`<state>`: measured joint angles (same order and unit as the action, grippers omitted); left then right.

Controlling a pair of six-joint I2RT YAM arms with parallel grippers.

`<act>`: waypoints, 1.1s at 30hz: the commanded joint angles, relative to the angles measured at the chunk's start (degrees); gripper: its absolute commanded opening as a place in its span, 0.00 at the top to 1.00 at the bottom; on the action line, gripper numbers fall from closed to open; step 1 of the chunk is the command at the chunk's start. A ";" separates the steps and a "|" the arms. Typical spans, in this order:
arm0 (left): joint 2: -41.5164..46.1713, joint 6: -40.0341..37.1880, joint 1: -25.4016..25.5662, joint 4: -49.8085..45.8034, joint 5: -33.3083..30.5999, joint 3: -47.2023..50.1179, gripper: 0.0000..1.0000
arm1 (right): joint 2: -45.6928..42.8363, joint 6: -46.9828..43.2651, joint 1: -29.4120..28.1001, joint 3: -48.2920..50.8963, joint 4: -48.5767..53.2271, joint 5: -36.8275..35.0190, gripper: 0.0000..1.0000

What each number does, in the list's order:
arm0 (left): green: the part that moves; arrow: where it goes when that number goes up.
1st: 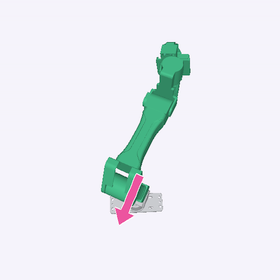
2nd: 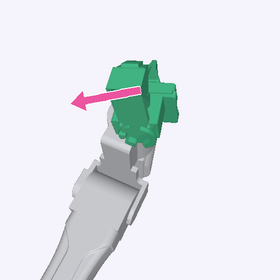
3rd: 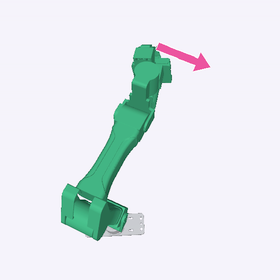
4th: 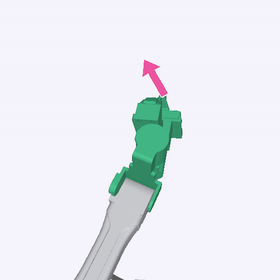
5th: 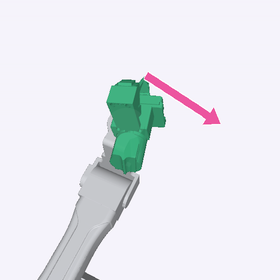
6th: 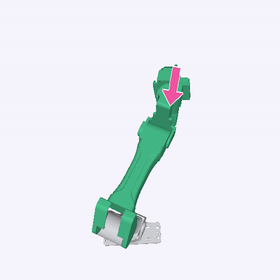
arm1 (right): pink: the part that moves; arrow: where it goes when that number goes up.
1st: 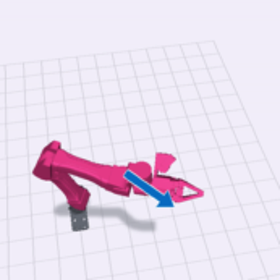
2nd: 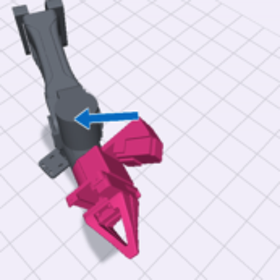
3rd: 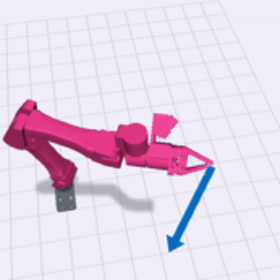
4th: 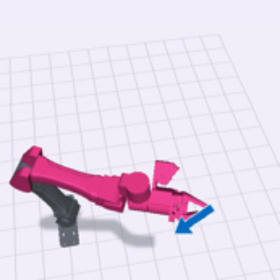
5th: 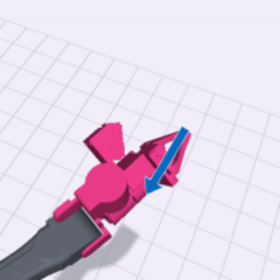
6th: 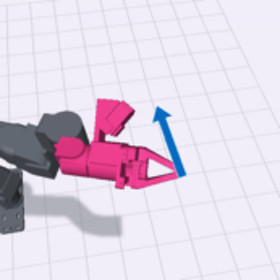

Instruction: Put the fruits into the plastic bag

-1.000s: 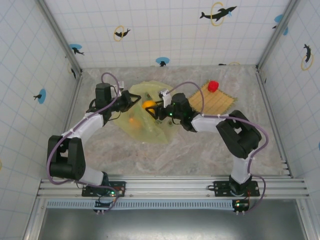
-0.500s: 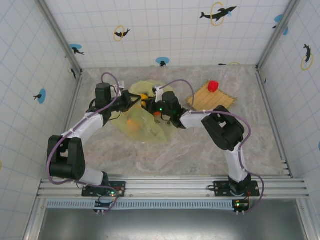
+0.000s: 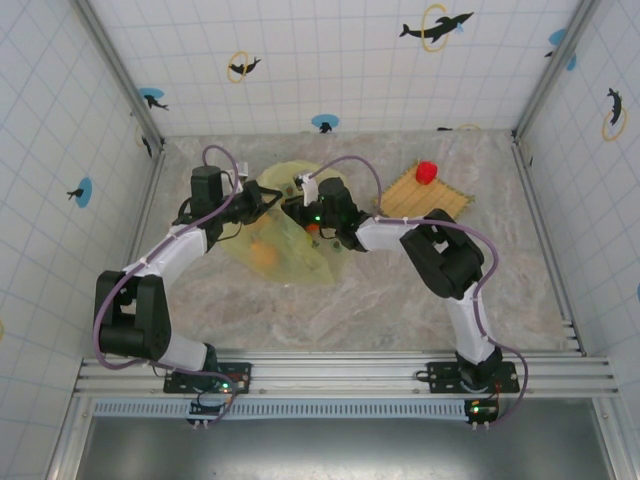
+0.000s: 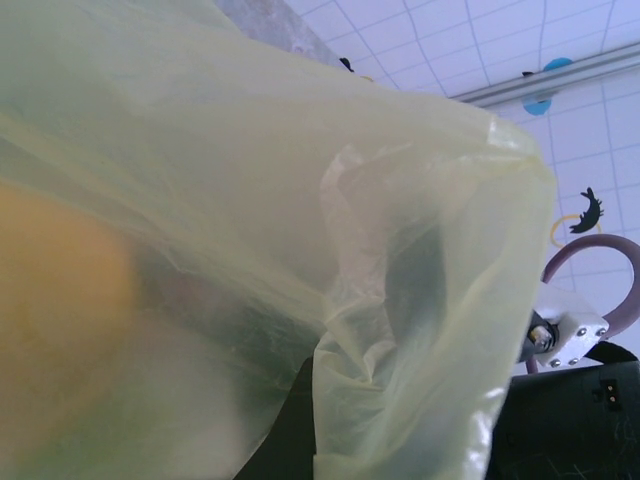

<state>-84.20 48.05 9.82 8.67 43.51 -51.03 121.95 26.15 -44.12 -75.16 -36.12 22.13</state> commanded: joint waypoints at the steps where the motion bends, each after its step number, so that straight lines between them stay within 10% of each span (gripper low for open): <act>1: 0.80 -0.06 0.37 0.57 0.90 0.66 1.00 | -0.81 0.76 0.32 -0.17 -3.76 6.70 0.17; 18: 0.45 -0.15 0.35 -0.03 0.61 0.66 1.00 | -15.91 -2.95 4.74 13.90 -1.91 0.38 0.16; 33: 0.19 -0.48 0.36 -0.60 -0.07 0.71 1.00 | -32.84 -13.79 5.79 24.97 8.44 -20.36 0.14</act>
<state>-84.20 48.03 9.85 8.32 43.44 -51.03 93.97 15.81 -39.00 -52.45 -29.15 9.52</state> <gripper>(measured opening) 0.042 0.855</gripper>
